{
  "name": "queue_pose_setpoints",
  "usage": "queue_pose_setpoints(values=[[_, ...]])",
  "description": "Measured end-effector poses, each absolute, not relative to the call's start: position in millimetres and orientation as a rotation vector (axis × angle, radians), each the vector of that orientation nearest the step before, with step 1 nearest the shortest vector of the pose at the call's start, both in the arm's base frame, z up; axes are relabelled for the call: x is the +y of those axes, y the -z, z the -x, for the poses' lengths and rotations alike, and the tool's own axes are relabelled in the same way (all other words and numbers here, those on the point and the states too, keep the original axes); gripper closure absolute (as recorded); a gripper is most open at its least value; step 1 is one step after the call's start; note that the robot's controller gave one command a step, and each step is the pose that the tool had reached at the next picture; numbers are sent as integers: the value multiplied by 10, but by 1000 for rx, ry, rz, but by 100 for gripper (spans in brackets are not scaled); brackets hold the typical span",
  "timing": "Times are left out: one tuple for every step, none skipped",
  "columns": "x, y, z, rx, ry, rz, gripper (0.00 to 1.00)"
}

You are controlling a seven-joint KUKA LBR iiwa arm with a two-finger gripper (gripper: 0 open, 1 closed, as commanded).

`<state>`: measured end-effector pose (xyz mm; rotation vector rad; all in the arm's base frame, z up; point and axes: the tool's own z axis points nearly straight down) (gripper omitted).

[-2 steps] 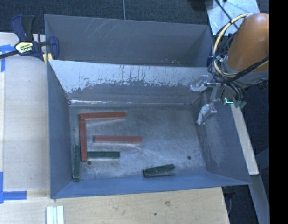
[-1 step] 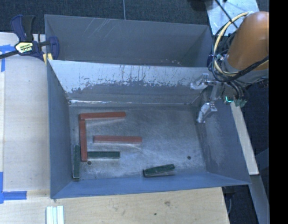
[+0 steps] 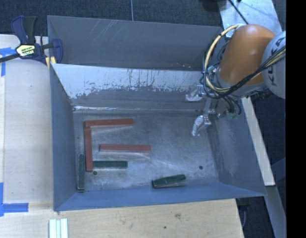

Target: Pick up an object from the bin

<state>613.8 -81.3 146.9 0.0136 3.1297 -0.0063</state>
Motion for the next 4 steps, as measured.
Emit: queue_pose_setpoints(values=[[-458,-1273,-5790,3155,-6,-25,0],[-283,-1093,-5892,3130,2,67,0],[15,-1062,-5845,3140,0,-71,0],[557,-802,-6058,3119,4,276,100]])
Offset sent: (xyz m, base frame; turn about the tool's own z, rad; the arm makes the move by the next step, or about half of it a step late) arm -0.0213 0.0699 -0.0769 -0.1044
